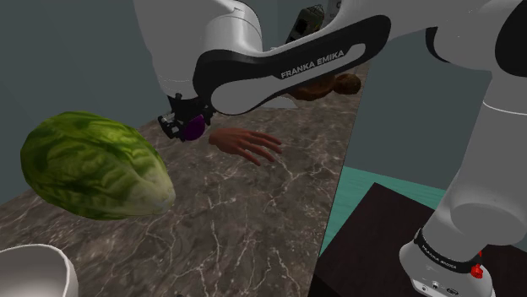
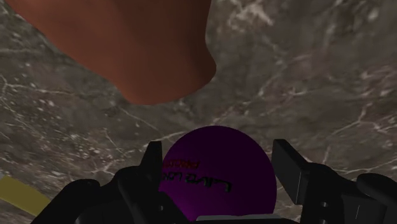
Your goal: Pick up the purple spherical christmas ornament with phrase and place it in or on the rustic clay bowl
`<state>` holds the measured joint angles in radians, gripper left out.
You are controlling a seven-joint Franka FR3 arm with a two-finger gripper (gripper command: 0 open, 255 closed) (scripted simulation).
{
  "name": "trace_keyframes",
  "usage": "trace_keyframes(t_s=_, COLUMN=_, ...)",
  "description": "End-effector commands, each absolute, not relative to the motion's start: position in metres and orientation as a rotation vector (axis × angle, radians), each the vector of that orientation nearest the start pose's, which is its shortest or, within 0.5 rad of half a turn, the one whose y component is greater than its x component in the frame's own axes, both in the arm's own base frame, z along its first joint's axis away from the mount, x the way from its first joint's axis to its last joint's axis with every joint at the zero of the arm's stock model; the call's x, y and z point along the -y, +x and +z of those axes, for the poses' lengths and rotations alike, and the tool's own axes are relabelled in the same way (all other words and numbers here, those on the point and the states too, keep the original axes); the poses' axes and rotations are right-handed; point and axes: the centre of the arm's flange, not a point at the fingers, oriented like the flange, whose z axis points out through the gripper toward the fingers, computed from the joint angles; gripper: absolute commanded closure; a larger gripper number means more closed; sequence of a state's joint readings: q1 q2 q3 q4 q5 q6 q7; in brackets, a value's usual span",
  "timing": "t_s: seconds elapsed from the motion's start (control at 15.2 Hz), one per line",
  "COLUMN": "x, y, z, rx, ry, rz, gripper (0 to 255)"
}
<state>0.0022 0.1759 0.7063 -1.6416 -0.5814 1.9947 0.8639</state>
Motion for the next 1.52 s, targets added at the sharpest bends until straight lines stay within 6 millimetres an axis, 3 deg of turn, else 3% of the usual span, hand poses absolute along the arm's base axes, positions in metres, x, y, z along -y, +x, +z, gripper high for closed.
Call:
trace_keyframes(t_s=0.0, x=-0.36, y=0.518, z=0.555, rx=0.014, ry=-3.208, rz=-0.759, gripper=255)
trace_keyframes(t_s=0.2, x=-0.36, y=0.518, z=0.555, rx=0.013, ry=-3.208, rz=-0.76, gripper=255)
trace_keyframes(t_s=1.45, x=-0.36, y=0.518, z=0.655, rx=0.013, ry=-3.208, rz=-0.76, gripper=255)
